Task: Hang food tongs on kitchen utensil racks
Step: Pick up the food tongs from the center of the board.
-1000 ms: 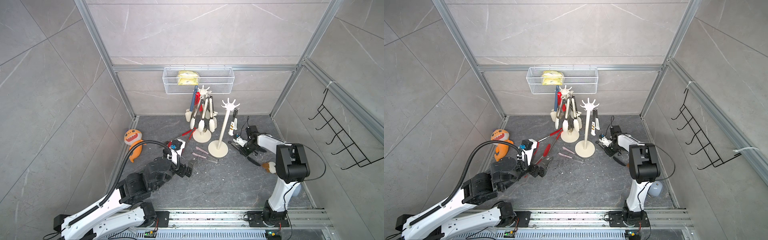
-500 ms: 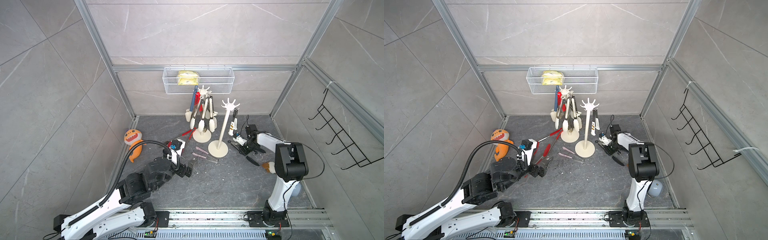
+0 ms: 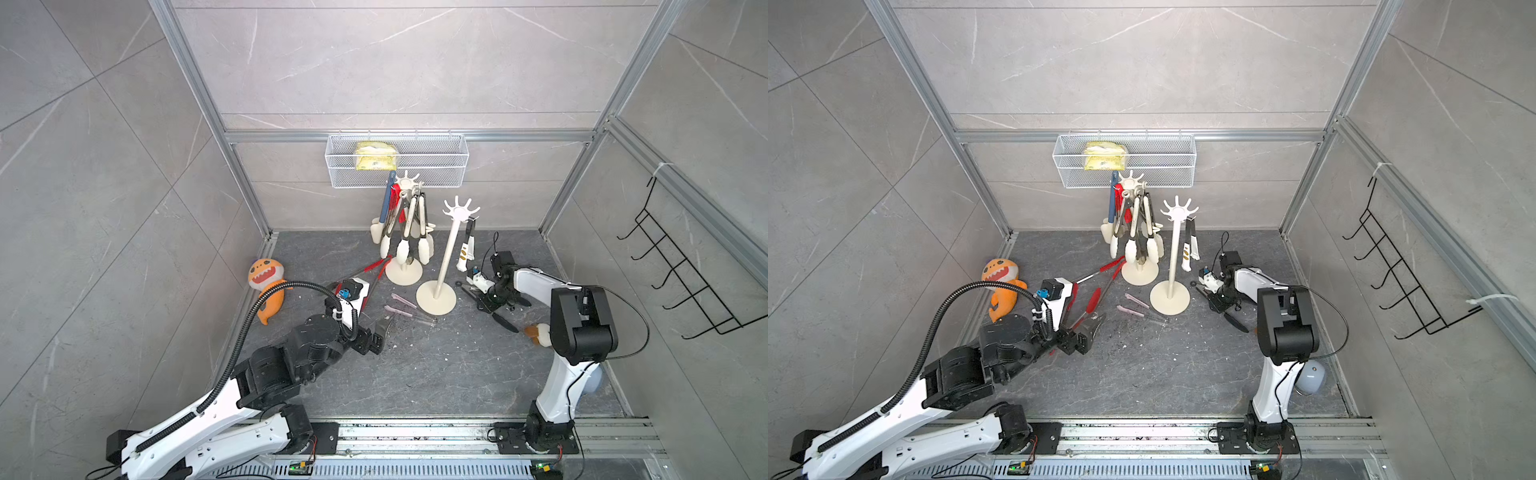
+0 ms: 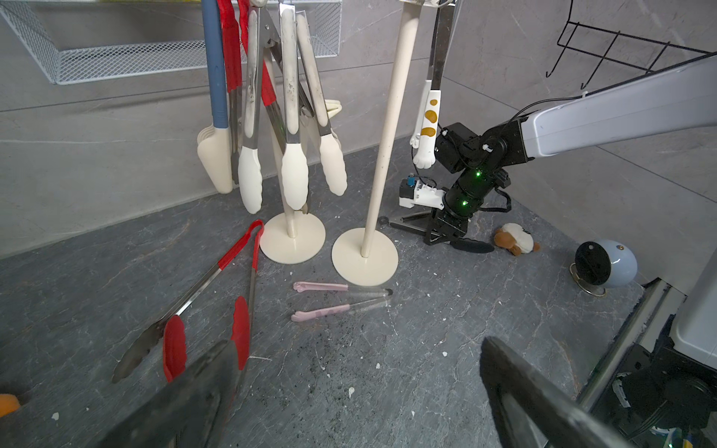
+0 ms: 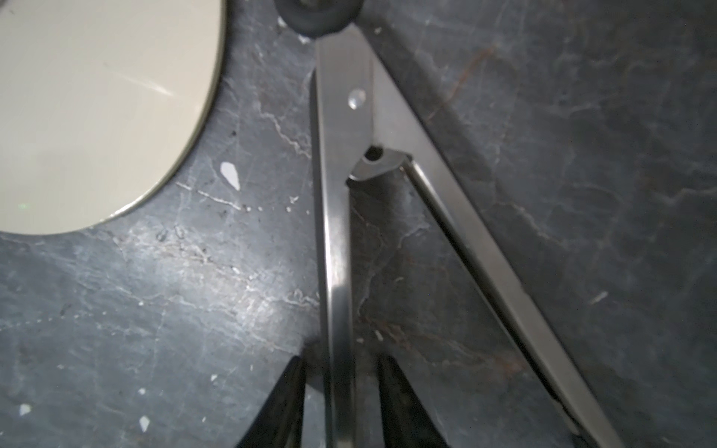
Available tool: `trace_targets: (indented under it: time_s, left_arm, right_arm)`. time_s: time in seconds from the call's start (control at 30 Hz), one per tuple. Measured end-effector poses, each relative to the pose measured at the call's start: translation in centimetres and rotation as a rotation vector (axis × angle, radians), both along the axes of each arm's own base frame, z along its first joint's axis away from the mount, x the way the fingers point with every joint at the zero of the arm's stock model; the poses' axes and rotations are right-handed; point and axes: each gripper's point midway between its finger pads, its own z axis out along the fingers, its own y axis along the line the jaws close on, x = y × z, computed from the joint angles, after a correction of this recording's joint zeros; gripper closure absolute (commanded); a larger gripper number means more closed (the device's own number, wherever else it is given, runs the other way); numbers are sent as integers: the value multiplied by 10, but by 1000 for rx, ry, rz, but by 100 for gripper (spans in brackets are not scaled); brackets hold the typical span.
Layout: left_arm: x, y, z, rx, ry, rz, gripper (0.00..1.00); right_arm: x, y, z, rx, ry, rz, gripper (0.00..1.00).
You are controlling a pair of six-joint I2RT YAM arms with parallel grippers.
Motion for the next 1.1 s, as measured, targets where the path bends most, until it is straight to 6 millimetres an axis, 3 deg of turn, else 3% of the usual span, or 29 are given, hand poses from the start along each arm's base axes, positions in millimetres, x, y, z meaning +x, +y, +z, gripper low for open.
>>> trace_targets:
  time_s: [0.4,0.57,0.93,1.1]
  left_arm:
    - [0,1,1,-3,-2,0,0]
    - [0,1,1,-4,-2,0,0]
    - [0,0,1,-6,-4,0,0]
    - [0,-1,2,-10,-6,0,0]
  right_arm:
    - [4,-4,2,-10,-27,-23,99]
    - [4,-4,13,13,-41,-30,100]
    - [20,-23,81,123,-193,-141,100]
    - [26,-33,122,214,-281,-212,100]
